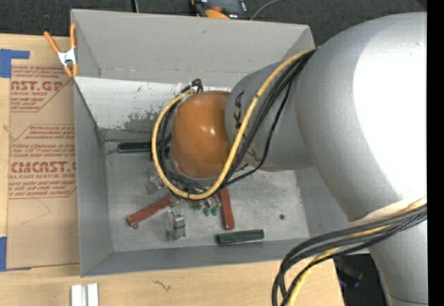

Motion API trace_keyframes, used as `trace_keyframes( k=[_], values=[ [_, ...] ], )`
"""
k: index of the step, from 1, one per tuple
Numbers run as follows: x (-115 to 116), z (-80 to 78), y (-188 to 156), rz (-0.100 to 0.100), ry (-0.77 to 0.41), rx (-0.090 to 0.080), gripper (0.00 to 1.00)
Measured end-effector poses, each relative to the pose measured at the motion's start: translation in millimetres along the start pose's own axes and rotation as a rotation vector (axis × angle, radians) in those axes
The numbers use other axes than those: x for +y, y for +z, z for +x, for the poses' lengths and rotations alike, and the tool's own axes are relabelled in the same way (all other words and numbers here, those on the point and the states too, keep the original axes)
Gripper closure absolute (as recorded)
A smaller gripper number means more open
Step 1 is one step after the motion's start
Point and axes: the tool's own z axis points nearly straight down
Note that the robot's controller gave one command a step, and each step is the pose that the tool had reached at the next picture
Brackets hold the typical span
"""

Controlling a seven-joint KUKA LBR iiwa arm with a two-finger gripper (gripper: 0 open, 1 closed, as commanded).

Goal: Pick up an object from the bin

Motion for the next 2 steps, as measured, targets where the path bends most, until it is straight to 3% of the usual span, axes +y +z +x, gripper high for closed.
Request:
trace_keyframes(
  k=[1, 2],
  values=[
    [1.1, 0.0, 0.4, 0.0, 0.0, -0.003, 0.0],
    [1.0, -0.4, -0.6, 0.0, 0.0, -0.003, 1.0]
  ],
)
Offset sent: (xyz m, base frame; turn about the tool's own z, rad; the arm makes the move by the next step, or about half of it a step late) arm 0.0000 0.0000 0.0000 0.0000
